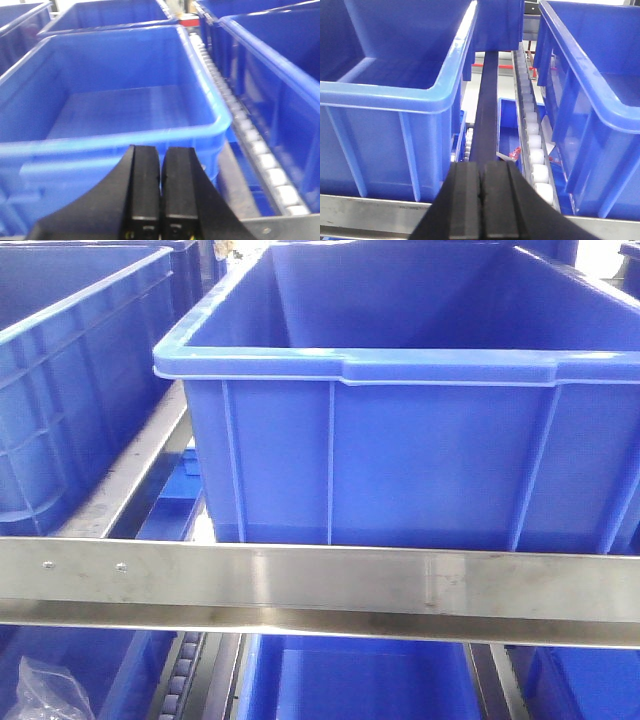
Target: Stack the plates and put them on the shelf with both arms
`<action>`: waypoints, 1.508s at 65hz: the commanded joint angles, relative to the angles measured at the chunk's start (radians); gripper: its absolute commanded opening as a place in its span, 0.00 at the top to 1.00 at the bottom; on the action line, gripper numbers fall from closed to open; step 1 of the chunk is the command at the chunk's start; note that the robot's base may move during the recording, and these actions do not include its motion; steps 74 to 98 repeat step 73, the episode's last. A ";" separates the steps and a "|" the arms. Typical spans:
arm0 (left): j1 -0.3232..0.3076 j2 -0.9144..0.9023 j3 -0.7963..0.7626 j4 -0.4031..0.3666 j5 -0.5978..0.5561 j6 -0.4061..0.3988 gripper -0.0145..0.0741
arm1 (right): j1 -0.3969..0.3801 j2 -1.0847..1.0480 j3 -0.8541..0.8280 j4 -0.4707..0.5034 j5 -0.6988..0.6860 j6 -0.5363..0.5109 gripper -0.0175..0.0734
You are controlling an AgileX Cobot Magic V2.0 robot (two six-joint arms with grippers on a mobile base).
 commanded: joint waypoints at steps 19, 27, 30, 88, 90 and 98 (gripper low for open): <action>0.029 -0.210 0.126 0.000 -0.032 -0.006 0.74 | 0.001 -0.019 0.001 -0.011 -0.091 -0.007 0.76; 0.029 -0.210 0.126 0.000 -0.024 -0.006 0.74 | 0.001 -0.019 0.001 -0.011 -0.091 -0.007 0.76; 0.029 -0.210 0.126 0.000 -0.024 -0.006 0.74 | 0.001 -0.019 0.001 -0.011 -0.091 -0.007 0.76; 0.029 -0.210 0.126 0.000 -0.024 -0.006 0.74 | 0.001 -0.019 0.001 -0.011 -0.091 -0.007 0.76; 0.029 -0.210 0.126 0.000 -0.024 -0.006 0.74 | 0.001 -0.019 0.001 -0.011 -0.091 -0.007 0.76; 0.029 -0.210 0.126 0.000 -0.024 -0.006 0.74 | 0.001 -0.019 0.001 -0.011 -0.091 -0.007 0.76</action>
